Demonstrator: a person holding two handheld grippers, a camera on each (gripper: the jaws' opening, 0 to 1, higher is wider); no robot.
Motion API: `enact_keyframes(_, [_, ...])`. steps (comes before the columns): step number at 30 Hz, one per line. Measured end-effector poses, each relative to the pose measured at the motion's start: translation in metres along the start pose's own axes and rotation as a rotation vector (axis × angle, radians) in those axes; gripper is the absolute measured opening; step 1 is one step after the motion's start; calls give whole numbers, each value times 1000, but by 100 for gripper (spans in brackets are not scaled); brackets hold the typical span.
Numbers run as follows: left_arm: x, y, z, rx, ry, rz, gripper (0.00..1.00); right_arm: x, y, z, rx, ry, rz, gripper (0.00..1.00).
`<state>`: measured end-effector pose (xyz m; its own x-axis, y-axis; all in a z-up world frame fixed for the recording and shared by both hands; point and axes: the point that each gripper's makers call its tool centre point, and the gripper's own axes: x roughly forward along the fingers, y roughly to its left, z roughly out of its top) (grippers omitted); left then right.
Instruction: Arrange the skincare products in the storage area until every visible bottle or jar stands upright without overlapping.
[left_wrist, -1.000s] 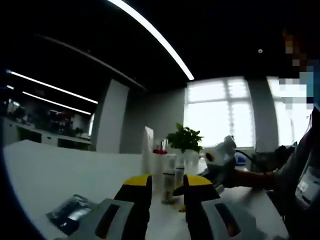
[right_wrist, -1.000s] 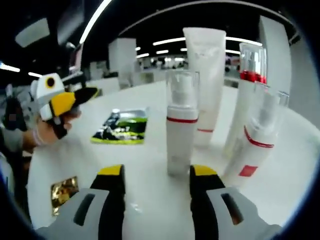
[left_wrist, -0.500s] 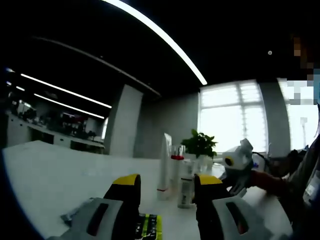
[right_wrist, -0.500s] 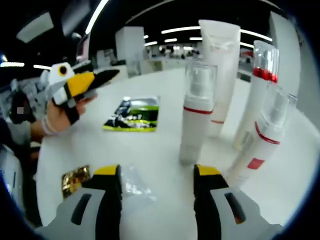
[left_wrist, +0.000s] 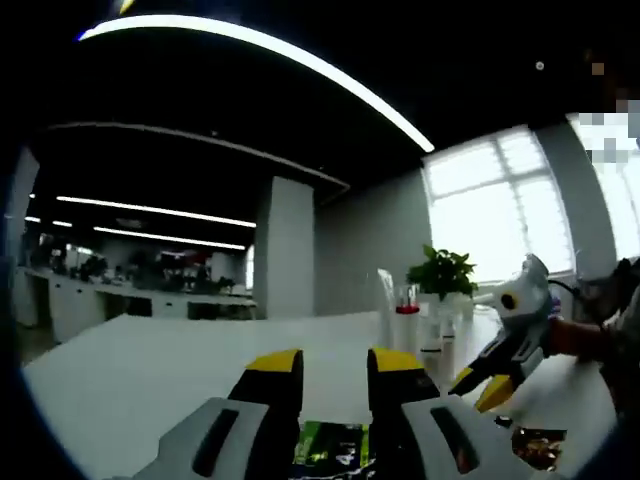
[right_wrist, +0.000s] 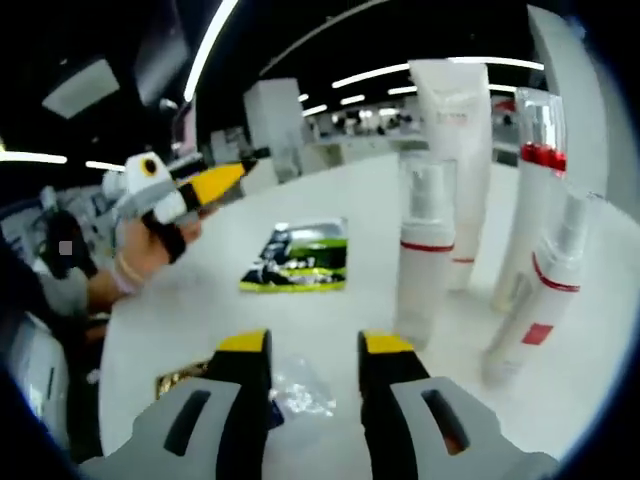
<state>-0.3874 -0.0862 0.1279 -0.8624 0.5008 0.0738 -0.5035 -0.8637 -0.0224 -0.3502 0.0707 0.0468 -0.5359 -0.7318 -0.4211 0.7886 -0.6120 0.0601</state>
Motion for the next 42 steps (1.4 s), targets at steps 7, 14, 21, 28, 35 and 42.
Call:
enact_keyframes(7, [5,24,-36,61,222,3,17,11,-6,6,-203,-46,-125,25])
enact_keyframes(14, [2,37,-71,218,449,43,12,33,-3,19,-412,-31,-189,13])
enact_keyframes(21, [-3,52,-78,281,520,96,5,62,-6,35,-563,6,-221,0])
enact_keyframes(28, [-4,62,-88,297,559,112,4,90,-8,30,-574,109,-229,0])
enact_keyframes(35, [-7,67,-105,268,621,97,1,88,-6,20,-576,153,-233,0])
enact_keyframes(42, [-4,68,-106,241,609,101,1,82,3,16,-534,164,-188,0])
